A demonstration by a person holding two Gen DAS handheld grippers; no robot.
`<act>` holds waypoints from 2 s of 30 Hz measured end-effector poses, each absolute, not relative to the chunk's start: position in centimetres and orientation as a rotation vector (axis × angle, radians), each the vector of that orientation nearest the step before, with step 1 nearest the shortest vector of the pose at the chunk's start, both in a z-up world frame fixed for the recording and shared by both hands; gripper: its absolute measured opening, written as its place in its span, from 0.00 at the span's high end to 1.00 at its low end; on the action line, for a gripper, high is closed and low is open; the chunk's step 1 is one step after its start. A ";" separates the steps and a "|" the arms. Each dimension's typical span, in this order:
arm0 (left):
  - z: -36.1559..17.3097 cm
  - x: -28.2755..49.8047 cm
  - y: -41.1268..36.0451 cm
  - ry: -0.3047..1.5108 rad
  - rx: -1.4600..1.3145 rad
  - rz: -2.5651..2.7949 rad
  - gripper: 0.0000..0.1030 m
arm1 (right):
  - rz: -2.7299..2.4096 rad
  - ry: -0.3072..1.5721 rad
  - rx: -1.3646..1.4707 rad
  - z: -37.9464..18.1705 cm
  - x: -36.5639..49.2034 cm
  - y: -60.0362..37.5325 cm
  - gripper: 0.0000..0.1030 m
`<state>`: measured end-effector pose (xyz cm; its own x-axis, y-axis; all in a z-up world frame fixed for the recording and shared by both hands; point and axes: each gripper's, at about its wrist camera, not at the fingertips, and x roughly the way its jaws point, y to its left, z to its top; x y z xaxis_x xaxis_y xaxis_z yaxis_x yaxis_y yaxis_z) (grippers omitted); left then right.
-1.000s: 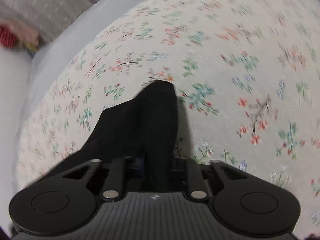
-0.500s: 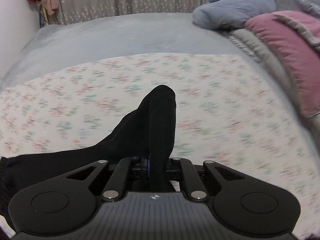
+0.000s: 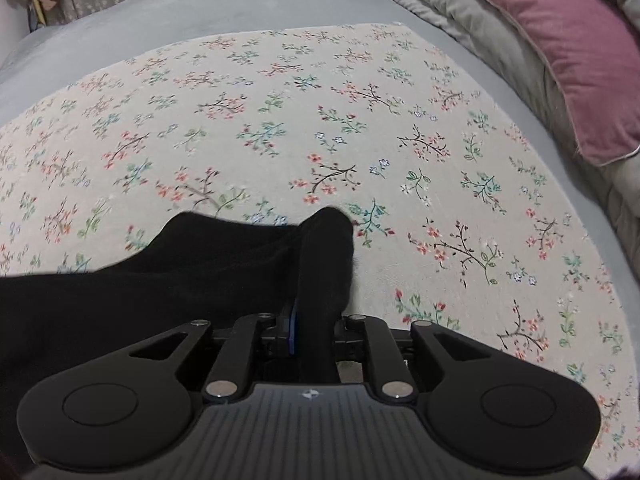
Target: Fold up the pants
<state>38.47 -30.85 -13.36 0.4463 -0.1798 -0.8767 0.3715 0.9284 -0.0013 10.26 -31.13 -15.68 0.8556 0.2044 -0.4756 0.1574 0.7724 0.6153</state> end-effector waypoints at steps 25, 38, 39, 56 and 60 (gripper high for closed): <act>-5.4 38.9 -24.3 0.910 0.250 -0.533 1.00 | 0.102 0.448 0.489 -11.4 11.7 -25.4 0.86; -1.8 41.4 -9.1 0.841 0.128 -0.559 1.00 | 0.302 0.434 0.338 -8.6 18.7 -14.5 0.86; -1.9 41.7 -8.1 0.844 0.133 -0.552 1.00 | 0.315 0.438 0.326 -8.7 19.2 -13.9 0.86; -9.2 46.5 6.4 0.891 -0.052 -0.479 1.00 | 0.396 0.594 0.120 -11.1 26.6 -4.9 0.86; -10.6 46.7 8.4 0.865 -0.133 -0.498 0.99 | 0.380 0.604 0.075 -11.0 26.9 -3.9 0.86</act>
